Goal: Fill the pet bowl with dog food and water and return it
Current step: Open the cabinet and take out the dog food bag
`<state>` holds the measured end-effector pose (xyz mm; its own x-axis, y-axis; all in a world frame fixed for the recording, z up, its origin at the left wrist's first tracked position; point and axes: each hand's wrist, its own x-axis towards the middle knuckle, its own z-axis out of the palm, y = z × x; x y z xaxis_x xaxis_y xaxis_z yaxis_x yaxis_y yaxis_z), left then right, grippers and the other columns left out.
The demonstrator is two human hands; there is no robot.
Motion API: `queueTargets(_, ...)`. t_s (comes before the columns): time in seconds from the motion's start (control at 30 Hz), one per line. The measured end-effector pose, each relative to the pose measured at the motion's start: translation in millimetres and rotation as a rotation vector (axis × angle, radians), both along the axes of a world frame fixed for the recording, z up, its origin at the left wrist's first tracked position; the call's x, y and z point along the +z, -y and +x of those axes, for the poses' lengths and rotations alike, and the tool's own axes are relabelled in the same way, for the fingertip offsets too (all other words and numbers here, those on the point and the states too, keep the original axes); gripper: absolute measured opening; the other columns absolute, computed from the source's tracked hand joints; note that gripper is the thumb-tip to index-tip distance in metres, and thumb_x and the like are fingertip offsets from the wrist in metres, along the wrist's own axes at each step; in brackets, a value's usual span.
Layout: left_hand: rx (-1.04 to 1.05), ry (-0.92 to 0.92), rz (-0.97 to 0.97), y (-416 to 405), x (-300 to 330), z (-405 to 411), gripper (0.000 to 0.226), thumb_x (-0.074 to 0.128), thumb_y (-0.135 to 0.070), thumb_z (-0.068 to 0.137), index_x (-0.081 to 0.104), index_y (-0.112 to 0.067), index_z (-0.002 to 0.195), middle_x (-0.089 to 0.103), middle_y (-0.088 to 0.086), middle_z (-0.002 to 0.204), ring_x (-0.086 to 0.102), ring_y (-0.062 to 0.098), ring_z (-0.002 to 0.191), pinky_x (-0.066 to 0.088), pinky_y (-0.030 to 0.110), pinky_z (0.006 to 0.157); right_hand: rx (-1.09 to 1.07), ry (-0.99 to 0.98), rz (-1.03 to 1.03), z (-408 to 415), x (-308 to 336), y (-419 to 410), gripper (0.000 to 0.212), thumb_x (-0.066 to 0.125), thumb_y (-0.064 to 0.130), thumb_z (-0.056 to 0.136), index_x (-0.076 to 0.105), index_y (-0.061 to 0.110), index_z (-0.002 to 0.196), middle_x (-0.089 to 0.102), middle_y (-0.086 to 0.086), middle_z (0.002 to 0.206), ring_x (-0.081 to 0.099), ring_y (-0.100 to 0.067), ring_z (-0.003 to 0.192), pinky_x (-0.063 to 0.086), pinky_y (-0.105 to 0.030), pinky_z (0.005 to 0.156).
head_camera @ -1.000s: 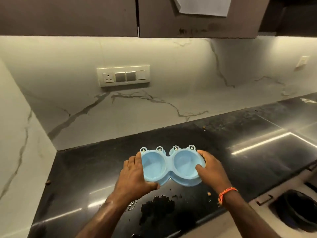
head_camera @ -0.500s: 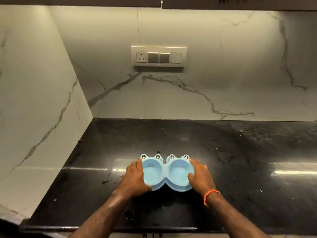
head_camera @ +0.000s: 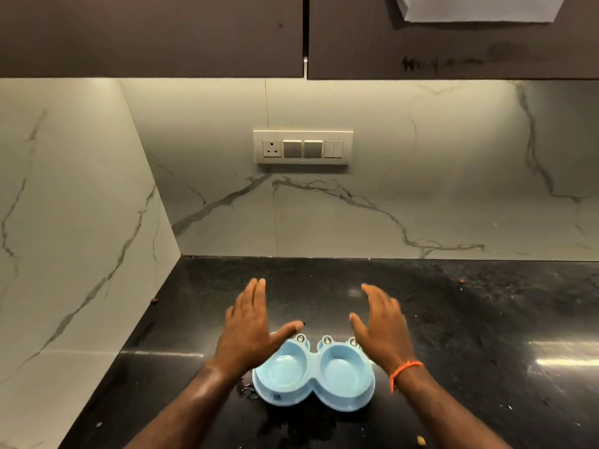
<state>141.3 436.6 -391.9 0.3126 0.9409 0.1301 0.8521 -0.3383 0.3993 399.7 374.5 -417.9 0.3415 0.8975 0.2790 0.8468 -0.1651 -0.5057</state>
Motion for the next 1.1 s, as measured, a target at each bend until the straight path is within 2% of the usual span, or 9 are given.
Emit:
queueTargets(0.2,-0.092,0.105,0.364,-28,107,12,0.117,0.034,-0.094,0.081,0.006,-0.016,0.164,0.005,0.011,0.173,0.009,0.026,0.160,0.012,0.041,0.126,0.073,0.213,0.320,-5,122,-33,0.073,0.073,0.034,0.083,0.045,0.012,0.146,0.051,-0.009,0.145,0.049,-0.030,0.129,0.045,-0.045,0.104)
queueTargets(0.37,-0.125,0.139,0.615,-36,193,23,0.117,0.039,-0.091,0.083,0.007,-0.013,0.164,0.008,0.012,0.173,0.013,0.029,0.159,0.018,0.047,0.127,0.099,0.342,0.536,-12,220,-40,0.080,0.074,0.039,0.082,0.039,0.013,0.149,0.042,-0.007,0.152,0.043,-0.029,0.136,0.046,-0.047,0.102)
queueTargets(0.53,-0.169,0.202,0.787,-39,266,41,0.114,0.052,-0.080,0.082,0.004,-0.018,0.164,0.006,0.008,0.174,0.007,0.028,0.161,0.007,0.046,0.126,0.065,0.478,0.674,-10,293,-53,0.088,0.067,0.052,0.087,0.029,0.014,0.157,0.025,-0.011,0.166,0.024,-0.033,0.152,0.025,-0.049,0.121)
queueTargets(0.6,-0.172,0.169,0.917,-40,296,48,0.112,0.051,-0.077,0.084,0.005,-0.014,0.164,0.002,0.010,0.174,0.002,0.029,0.161,0.002,0.040,0.125,0.058,0.581,0.750,-9,319,-61,0.090,0.062,0.055,0.089,0.026,0.010,0.158,0.018,-0.012,0.168,0.016,-0.033,0.155,0.022,-0.049,0.124)
queueTargets(0.7,-0.186,0.092,1.036,-49,334,56,0.116,0.049,-0.078,0.084,0.004,-0.009,0.165,-0.007,0.013,0.174,-0.008,0.031,0.161,0.001,0.042,0.127,0.045,0.674,0.801,-7,352,-72,0.099,0.062,0.060,0.086,0.021,0.009,0.160,0.010,-0.014,0.169,0.006,-0.034,0.157,0.020,-0.054,0.123)
queueTargets(0.77,-0.196,-0.029,1.049,-61,355,61,0.124,0.049,-0.082,0.081,-0.004,-0.009,0.165,-0.018,0.015,0.172,-0.018,0.032,0.159,-0.004,0.045,0.128,0.037,0.740,0.761,-5,367,-81,0.112,0.067,0.066,0.079,0.017,0.008,0.161,0.006,-0.015,0.170,0.002,-0.037,0.156,0.016,-0.058,0.123)
queueTargets(0.87,-0.193,-0.249,1.112,-81,373,69,0.139,0.063,-0.083,0.074,-0.012,-0.008,0.163,-0.029,0.019,0.168,-0.027,0.037,0.155,-0.008,0.054,0.128,0.012,0.892,0.677,-2,381,-93,0.127,0.072,0.071,0.071,0.010,0.008,0.162,0.000,-0.020,0.169,-0.003,-0.043,0.155,0.010,-0.065,0.120)
queueTargets(0.97,-0.165,-0.276,1.171,-89,373,77,0.137,0.069,-0.075,0.075,-0.012,-0.006,0.163,-0.027,0.022,0.168,-0.023,0.040,0.156,-0.001,0.060,0.127,-0.023,0.941,0.717,-1,381,-101,0.116,0.074,0.052,0.076,0.010,0.008,0.161,0.002,-0.023,0.168,-0.001,-0.047,0.154,0.012,-0.068,0.118)
queueTargets(1.1,-0.143,-0.246,1.243,-93,363,88,0.125,0.074,-0.047,0.079,-0.006,-0.001,0.163,-0.020,0.023,0.169,-0.015,0.041,0.158,0.008,0.060,0.127,-0.056,0.956,0.785,-6,375,-106,0.098,0.068,0.022,0.083,0.011,0.005,0.161,0.003,-0.025,0.167,0.001,-0.049,0.153,0.013,-0.069,0.118)
